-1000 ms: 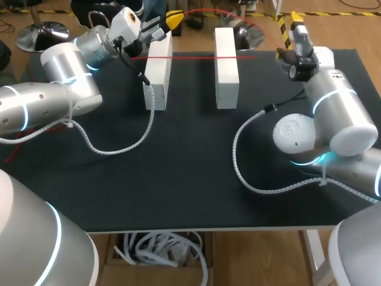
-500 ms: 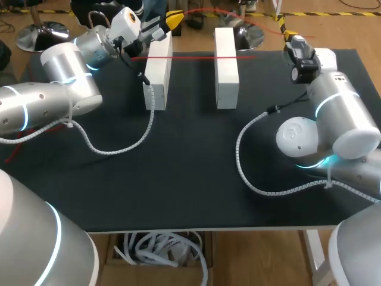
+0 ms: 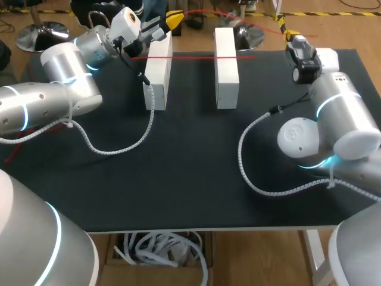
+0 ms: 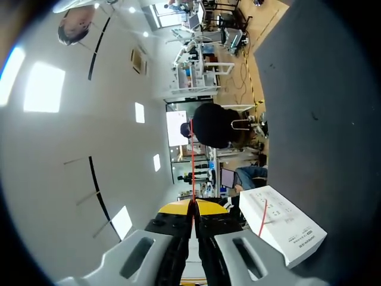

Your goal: Grab the tape and strap the tape.

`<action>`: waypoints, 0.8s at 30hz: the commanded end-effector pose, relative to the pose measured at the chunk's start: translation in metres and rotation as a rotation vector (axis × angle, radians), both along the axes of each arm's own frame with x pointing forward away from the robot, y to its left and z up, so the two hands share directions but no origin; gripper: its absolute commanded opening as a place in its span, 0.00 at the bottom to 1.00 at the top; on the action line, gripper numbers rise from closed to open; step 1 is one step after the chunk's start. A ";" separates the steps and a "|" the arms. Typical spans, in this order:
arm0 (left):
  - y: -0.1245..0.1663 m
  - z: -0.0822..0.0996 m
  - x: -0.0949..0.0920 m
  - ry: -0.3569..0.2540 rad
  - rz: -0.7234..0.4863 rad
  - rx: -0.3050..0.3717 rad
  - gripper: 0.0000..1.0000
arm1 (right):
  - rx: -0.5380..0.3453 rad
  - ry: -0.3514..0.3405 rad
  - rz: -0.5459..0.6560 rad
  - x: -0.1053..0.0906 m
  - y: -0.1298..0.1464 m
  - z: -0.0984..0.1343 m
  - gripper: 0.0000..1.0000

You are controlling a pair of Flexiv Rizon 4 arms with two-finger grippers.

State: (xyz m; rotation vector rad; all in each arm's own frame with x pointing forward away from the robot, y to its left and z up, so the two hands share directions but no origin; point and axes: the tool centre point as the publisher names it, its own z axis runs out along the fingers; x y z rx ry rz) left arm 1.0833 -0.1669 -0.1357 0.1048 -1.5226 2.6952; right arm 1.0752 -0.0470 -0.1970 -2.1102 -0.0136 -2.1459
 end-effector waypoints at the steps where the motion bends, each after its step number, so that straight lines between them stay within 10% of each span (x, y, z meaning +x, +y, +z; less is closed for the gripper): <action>1: 0.000 0.001 -0.001 0.001 0.004 0.000 0.00 | -0.050 -0.006 0.015 0.004 0.002 0.005 0.00; 10: 0.003 0.001 -0.001 -0.003 0.021 0.022 0.00 | -0.050 -0.006 0.015 0.004 0.002 0.005 0.00; 24: 0.013 0.006 -0.001 -0.057 0.055 0.570 0.00 | -0.050 -0.006 0.015 0.004 0.002 0.005 0.00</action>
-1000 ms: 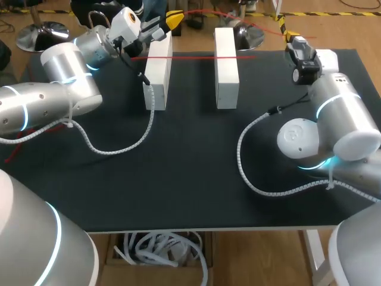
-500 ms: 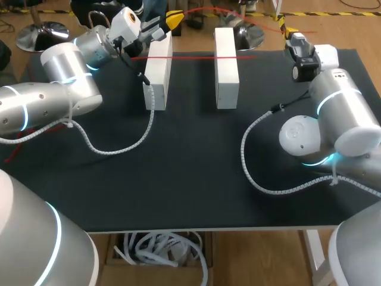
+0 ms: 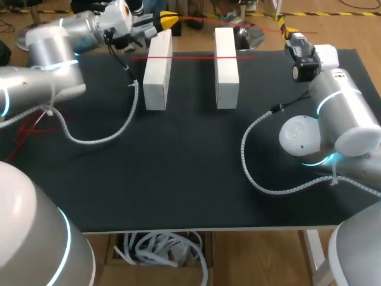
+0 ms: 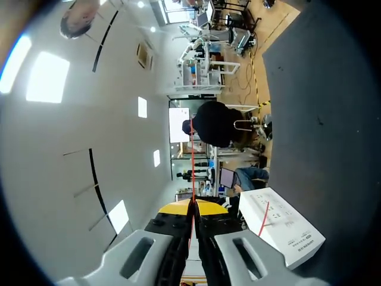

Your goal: Grab the tape and strap the tape.

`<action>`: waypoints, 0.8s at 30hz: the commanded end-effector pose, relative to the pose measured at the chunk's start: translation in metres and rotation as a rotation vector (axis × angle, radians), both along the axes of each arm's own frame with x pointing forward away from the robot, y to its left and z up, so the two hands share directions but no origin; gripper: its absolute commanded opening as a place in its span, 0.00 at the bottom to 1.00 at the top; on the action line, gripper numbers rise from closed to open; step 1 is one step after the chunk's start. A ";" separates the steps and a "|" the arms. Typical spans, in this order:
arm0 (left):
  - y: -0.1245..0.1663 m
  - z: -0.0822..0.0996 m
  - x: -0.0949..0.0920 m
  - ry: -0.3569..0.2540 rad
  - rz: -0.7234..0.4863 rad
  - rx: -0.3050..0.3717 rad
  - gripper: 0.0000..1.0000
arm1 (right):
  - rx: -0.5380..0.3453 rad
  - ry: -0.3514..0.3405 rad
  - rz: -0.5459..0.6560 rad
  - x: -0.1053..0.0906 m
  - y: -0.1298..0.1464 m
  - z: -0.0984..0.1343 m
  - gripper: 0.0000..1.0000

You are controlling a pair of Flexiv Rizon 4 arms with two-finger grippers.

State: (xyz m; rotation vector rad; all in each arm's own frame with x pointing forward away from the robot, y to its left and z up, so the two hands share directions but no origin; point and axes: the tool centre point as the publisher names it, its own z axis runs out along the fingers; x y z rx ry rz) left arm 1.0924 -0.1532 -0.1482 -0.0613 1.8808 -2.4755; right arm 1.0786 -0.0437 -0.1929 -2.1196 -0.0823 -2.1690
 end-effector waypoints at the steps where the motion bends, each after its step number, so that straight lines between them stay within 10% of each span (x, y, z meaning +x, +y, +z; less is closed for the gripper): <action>1: -0.002 0.019 -0.010 0.004 0.012 0.328 0.00 | -0.002 0.004 0.001 0.000 -0.001 0.001 0.00; 13: -0.010 0.021 -0.012 0.054 -0.013 0.650 0.00 | -0.002 0.004 0.001 0.000 -0.001 0.001 0.00; 24: -0.019 0.024 -0.013 0.015 0.003 0.797 0.00 | -0.002 0.004 0.001 0.000 -0.001 0.001 0.00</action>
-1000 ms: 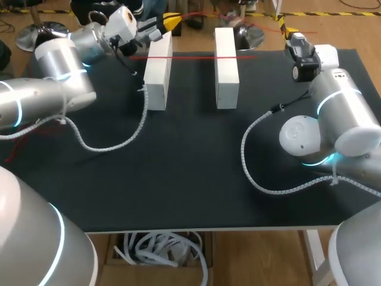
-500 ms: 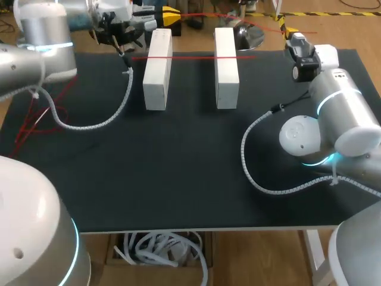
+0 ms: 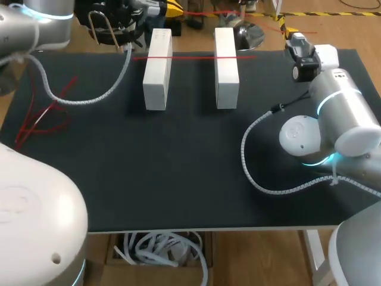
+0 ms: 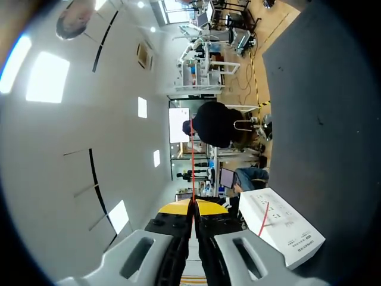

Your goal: Grab the tape and strap the tape.

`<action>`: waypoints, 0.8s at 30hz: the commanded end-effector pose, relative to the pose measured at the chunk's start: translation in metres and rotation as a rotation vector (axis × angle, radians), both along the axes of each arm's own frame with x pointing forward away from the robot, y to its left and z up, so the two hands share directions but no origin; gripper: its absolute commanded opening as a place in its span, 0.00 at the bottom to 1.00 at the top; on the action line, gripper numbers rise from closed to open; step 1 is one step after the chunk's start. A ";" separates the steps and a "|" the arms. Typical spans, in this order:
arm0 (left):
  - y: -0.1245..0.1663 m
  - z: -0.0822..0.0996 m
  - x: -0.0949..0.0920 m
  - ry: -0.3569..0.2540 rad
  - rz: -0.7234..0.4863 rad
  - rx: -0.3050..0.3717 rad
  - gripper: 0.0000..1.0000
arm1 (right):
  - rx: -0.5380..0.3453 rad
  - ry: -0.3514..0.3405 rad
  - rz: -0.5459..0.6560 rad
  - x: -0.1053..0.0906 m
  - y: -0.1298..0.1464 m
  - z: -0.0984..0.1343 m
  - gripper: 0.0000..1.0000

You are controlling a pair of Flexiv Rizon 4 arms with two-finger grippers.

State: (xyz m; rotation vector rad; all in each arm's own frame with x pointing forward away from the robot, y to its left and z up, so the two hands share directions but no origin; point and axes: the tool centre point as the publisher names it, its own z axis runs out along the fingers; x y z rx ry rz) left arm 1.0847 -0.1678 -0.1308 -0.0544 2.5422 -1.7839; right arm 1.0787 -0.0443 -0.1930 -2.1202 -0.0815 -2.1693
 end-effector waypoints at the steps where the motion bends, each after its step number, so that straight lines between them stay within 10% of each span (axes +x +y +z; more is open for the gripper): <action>1: -0.005 0.007 -0.006 -0.004 -0.007 0.168 0.00 | -0.002 0.003 0.002 0.000 -0.001 0.001 0.00; 2: -0.006 0.008 -0.006 0.003 -0.025 0.089 0.00 | -0.002 0.003 0.002 0.000 -0.001 0.001 0.00; 15: -0.006 0.008 -0.006 0.003 -0.025 0.089 0.00 | -0.002 0.003 0.002 0.000 -0.001 0.001 0.00; 24: -0.037 -0.006 -0.006 0.154 -0.050 0.630 0.00 | -0.002 0.003 0.002 0.000 -0.001 0.001 0.00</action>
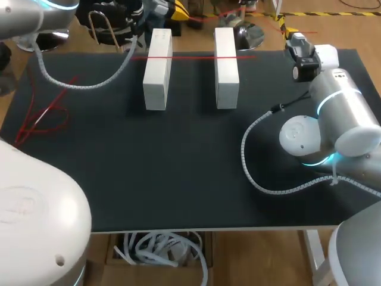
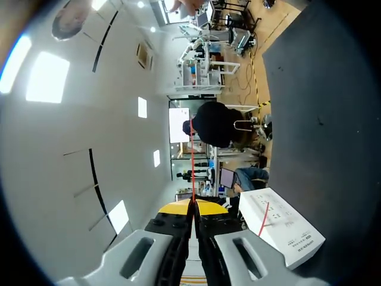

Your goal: Grab the tape and strap the tape.

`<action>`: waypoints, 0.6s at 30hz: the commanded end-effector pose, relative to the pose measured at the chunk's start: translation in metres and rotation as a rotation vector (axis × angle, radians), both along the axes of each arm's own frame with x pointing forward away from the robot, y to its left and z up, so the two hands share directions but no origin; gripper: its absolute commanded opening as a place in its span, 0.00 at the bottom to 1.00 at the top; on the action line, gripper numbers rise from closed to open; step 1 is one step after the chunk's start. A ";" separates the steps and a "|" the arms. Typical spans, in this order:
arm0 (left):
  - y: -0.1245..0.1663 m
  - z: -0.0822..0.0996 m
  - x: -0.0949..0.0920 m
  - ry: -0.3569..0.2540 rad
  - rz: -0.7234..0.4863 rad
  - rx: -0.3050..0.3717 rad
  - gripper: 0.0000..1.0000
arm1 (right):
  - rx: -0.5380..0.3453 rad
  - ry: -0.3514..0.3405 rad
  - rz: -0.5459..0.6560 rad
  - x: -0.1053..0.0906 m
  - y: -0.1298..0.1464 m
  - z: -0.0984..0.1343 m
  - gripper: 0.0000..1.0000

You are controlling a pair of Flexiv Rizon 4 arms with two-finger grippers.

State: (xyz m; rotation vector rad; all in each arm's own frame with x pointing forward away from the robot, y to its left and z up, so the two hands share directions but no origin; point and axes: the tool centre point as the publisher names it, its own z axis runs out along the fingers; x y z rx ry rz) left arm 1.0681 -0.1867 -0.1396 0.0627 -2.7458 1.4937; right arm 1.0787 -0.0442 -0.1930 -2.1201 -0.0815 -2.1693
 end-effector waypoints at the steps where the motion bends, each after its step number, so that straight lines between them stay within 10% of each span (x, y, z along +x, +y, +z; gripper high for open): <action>1: -0.021 0.000 0.010 0.120 -0.030 0.442 0.00 | -0.002 0.003 0.002 0.000 -0.001 0.001 0.00; 8: -0.028 -0.014 0.006 0.210 0.001 0.552 0.00 | -0.002 0.003 0.002 0.000 -0.001 0.001 0.00; 18: -0.042 -0.008 0.002 0.139 -0.004 0.716 0.00 | -0.002 0.003 0.002 0.000 -0.001 0.001 0.00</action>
